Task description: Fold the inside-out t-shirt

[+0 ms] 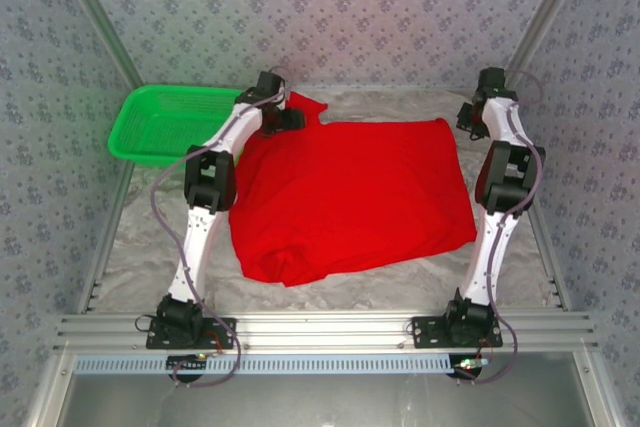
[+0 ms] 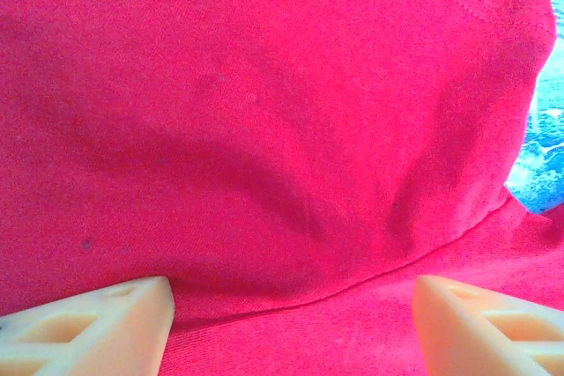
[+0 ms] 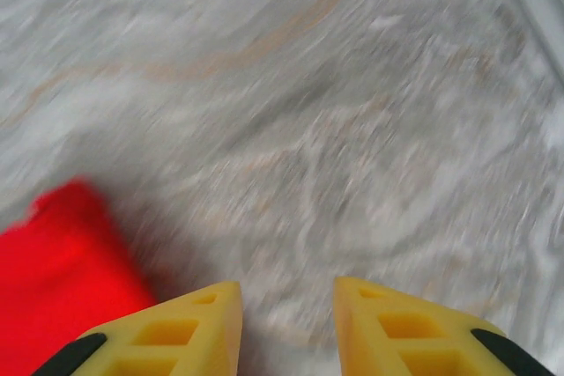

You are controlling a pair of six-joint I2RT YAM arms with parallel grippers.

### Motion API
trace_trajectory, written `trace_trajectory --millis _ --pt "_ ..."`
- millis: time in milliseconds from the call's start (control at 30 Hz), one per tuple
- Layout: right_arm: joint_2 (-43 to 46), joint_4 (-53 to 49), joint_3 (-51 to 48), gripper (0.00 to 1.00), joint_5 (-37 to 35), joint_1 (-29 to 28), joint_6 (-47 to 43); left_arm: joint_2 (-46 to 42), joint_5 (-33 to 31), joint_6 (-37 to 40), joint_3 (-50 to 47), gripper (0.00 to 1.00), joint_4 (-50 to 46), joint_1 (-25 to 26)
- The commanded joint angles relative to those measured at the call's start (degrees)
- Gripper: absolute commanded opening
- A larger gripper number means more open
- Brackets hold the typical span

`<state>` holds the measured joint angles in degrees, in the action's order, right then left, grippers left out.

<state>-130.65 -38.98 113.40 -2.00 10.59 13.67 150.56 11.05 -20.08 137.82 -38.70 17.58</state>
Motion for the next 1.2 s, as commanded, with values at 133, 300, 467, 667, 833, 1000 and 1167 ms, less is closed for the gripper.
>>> trace_trajectory --millis 133,300,467,667,833,1000,1167 --pt "17.6 13.3 -24.1 0.39 8.3 -8.5 -1.3 -0.5 3.2 -1.5 8.6 0.8 -1.2 1.3" --pt "13.9 15.3 -23.9 0.4 14.6 -10.8 0.3 -6.0 1.3 -0.7 2.5 0.82 -0.5 2.7" --pt "6.2 17.2 -17.5 0.39 17.8 -10.6 3.2 -12.1 -1.9 -1.2 -11.8 0.82 3.3 2.9" --pt "-0.8 12.2 -10.2 0.38 14.9 -10.5 7.8 -13.8 -2.8 -1.0 -19.5 0.82 3.1 2.9" --pt "-3.5 9.5 -7.8 0.38 12.9 -9.4 11.9 -10.8 -2.7 -1.1 -19.2 0.82 1.9 2.0" --pt "-6.5 7.3 -4.1 0.37 12.0 -8.0 15.3 -4.7 -2.2 0.0 -10.0 0.82 -3.0 1.2" --pt "-10.8 7.6 2.0 0.36 13.8 -7.2 18.3 4.0 -1.3 0.6 5.0 0.82 -8.4 0.5"
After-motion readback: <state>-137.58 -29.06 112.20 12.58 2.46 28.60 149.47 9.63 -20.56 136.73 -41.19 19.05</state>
